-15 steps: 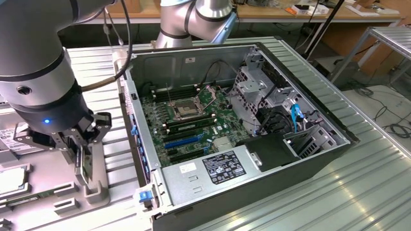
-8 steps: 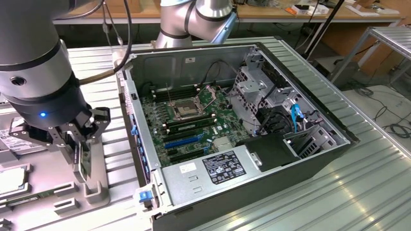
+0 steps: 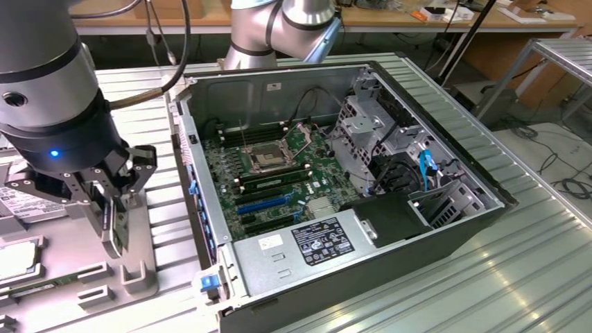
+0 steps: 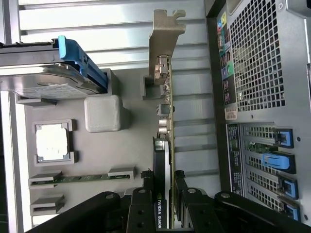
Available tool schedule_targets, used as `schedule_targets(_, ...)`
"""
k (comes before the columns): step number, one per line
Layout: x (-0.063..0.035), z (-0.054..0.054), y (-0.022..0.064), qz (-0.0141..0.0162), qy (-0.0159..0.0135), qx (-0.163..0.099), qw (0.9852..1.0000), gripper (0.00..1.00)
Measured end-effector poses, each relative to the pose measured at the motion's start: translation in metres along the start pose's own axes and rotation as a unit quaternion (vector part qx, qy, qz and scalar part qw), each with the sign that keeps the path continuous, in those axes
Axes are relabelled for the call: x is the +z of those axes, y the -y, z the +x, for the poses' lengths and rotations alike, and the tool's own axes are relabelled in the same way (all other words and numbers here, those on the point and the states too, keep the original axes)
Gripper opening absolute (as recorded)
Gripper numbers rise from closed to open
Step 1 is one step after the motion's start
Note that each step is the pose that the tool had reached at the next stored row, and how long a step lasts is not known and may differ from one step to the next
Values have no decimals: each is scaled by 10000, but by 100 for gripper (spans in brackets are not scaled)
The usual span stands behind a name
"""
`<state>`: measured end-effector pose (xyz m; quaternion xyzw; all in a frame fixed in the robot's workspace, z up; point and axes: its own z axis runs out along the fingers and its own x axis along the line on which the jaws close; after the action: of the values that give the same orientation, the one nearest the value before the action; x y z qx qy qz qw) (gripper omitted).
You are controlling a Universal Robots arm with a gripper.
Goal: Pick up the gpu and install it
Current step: 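Pick up the gpu and move the gpu toward the slot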
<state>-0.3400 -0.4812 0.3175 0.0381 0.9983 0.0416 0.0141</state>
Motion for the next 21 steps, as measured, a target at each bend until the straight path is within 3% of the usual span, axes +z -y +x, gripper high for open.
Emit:
schedule_targets(14,-212,-5,-18,0,0,0,10000,27)
schedule_targets(21,-222,-6,-19,1,0,0,10000,27)
